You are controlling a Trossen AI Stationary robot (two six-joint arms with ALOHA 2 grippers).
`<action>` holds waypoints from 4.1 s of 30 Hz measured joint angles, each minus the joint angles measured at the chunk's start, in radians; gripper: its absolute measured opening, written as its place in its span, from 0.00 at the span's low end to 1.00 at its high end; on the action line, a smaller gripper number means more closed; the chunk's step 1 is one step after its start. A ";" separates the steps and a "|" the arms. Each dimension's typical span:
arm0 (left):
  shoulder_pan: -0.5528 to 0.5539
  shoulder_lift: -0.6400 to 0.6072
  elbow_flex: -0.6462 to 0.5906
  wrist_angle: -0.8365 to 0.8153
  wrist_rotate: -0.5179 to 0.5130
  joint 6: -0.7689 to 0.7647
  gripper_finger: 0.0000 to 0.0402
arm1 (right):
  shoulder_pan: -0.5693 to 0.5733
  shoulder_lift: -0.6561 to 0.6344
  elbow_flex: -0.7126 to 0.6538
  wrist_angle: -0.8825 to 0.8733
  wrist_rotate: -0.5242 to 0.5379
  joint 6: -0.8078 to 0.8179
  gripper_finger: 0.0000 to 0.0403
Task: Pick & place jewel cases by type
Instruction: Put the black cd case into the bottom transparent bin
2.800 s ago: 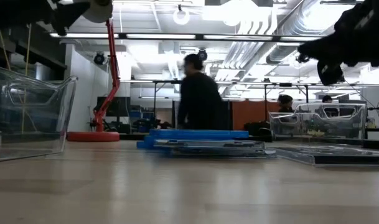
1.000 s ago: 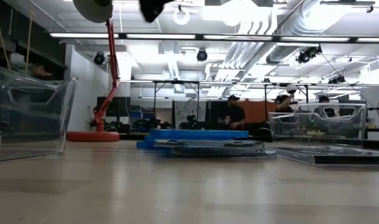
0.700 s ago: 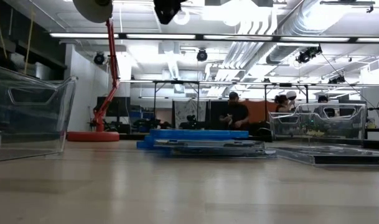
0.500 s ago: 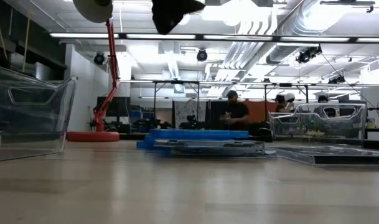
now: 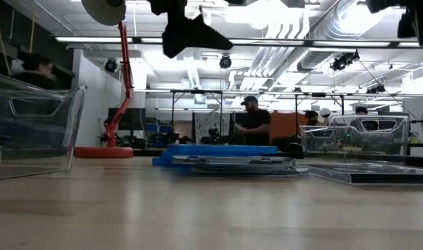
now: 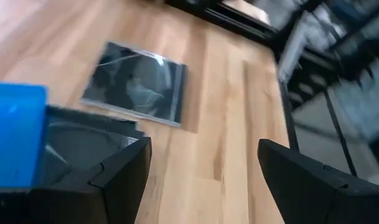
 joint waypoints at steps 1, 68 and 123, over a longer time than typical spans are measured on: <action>-0.008 0.000 0.000 -0.004 -0.027 -0.025 0.73 | 0.013 0.000 -0.033 0.037 0.000 0.030 0.00; 0.031 0.482 0.206 0.242 -0.012 -0.773 0.73 | 0.397 -0.034 -0.868 1.105 0.285 0.855 0.00; 0.074 0.698 0.462 0.142 -0.003 -0.951 0.73 | 0.397 -0.011 -0.866 1.185 0.317 0.863 0.00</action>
